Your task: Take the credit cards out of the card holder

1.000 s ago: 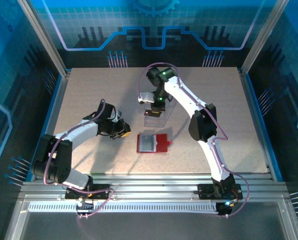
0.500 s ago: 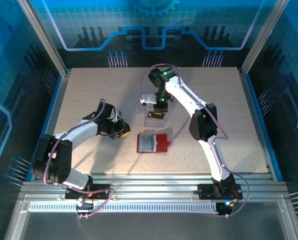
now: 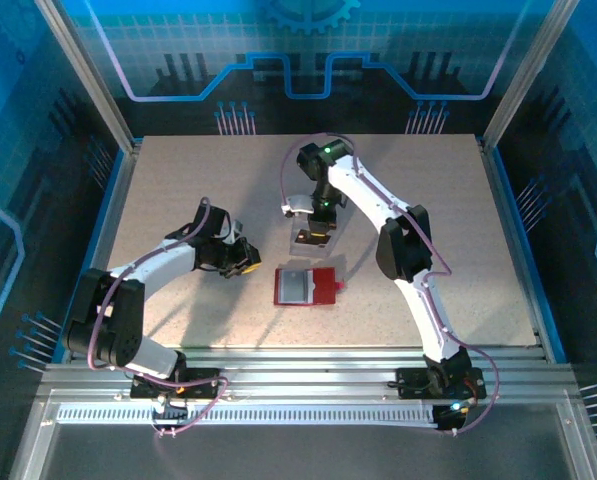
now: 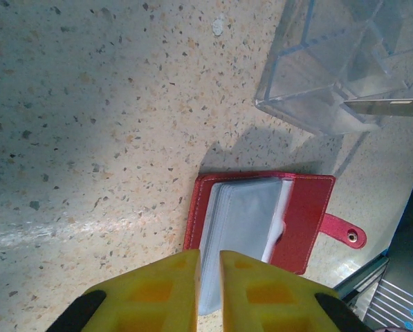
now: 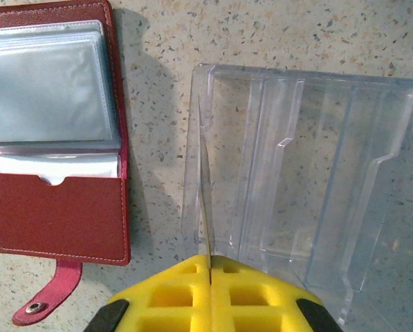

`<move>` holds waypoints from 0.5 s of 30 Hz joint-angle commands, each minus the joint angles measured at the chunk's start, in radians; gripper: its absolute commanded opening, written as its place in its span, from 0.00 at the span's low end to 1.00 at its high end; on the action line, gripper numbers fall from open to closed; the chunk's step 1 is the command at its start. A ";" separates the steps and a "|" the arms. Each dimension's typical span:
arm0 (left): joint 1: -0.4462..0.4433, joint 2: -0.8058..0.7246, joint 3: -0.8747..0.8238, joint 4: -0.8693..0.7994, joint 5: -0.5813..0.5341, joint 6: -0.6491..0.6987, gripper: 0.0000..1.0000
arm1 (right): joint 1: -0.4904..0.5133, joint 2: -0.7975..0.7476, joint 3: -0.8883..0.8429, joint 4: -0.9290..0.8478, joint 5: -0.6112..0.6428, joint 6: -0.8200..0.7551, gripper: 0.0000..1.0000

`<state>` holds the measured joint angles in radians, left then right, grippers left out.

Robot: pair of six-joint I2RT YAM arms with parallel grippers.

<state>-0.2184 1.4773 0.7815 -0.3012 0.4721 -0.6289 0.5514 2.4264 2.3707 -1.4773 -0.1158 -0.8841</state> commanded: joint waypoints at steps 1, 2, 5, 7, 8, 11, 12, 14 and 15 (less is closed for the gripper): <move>0.011 -0.005 -0.010 -0.007 0.029 0.016 0.15 | 0.008 0.034 0.017 -0.040 -0.010 -0.007 0.00; 0.011 -0.004 -0.010 -0.005 0.028 0.015 0.15 | 0.008 0.037 0.020 -0.041 -0.011 -0.007 0.00; 0.012 -0.001 -0.011 -0.003 0.031 0.014 0.15 | 0.000 0.023 0.027 -0.043 -0.046 0.002 0.00; 0.013 0.004 -0.006 -0.002 0.036 0.014 0.15 | -0.013 -0.003 0.021 -0.032 -0.071 0.021 0.00; 0.013 0.005 -0.003 -0.003 0.039 0.014 0.15 | -0.020 -0.021 0.012 -0.020 -0.075 0.029 0.00; 0.013 0.015 0.013 -0.010 0.040 0.020 0.15 | -0.025 -0.064 -0.025 0.005 -0.072 0.033 0.00; 0.013 0.017 0.017 -0.011 0.039 0.021 0.15 | -0.025 -0.067 -0.028 0.005 -0.070 0.034 0.00; 0.013 0.017 0.023 -0.009 0.040 0.020 0.15 | -0.025 -0.062 -0.022 0.000 -0.074 0.039 0.00; 0.013 0.018 0.023 -0.009 0.040 0.019 0.15 | -0.025 -0.055 -0.016 -0.007 -0.073 0.040 0.00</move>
<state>-0.2176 1.4803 0.7822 -0.3012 0.4866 -0.6266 0.5354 2.4104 2.3508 -1.4662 -0.1650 -0.8562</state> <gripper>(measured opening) 0.146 0.041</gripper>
